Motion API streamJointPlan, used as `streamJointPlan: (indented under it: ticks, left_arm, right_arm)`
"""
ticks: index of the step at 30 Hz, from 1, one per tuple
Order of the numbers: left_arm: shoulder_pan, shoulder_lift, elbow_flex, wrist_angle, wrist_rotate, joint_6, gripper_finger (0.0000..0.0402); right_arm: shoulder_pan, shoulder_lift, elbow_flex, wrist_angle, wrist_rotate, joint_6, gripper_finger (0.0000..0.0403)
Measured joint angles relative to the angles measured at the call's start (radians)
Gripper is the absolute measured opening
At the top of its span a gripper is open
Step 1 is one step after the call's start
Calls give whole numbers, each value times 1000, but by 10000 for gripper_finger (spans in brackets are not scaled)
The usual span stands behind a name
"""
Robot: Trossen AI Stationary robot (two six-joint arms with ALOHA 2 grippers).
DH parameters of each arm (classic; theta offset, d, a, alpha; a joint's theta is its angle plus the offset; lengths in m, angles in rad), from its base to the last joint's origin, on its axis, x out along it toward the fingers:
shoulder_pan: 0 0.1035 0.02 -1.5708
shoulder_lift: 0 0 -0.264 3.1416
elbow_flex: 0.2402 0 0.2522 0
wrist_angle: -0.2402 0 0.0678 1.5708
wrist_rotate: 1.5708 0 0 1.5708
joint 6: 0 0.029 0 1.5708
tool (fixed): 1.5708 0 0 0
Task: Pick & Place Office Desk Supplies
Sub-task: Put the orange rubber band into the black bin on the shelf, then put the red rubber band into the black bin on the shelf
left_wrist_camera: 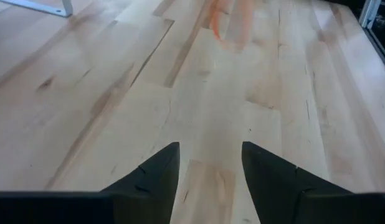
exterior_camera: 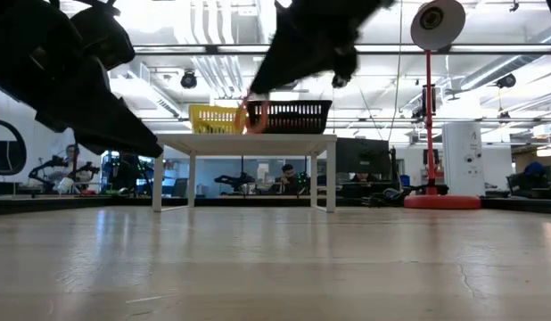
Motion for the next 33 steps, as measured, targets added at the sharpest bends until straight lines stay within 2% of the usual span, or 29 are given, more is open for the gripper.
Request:
streamJointPlan:
  ticks: [6,10,15,19,22,26,33]
  left_arm:
    - [0,0,-2,3,0,-10,168]
    - [0,0,-2,3,0,-11,163]
    - [0,0,-2,3,0,-11,162]
    - [0,0,-2,3,0,-12,162]
    - [0,0,-2,3,0,-14,162]
    - [0,0,-2,3,0,-17,162]
    - [0,0,-2,3,0,-37,162]
  right_arm:
    - [-203,-147,0,25,0,-211,9]
    - [-355,-227,0,33,-47,-272,9]
    - [-538,-249,1,34,-250,-270,10]
    - [-637,-233,0,28,-427,-234,36]
    - [-677,-232,-1,9,-505,-198,72]
    - [-684,-252,-2,-39,-512,-196,118]
    - [-602,-311,-2,-91,-426,-186,143]
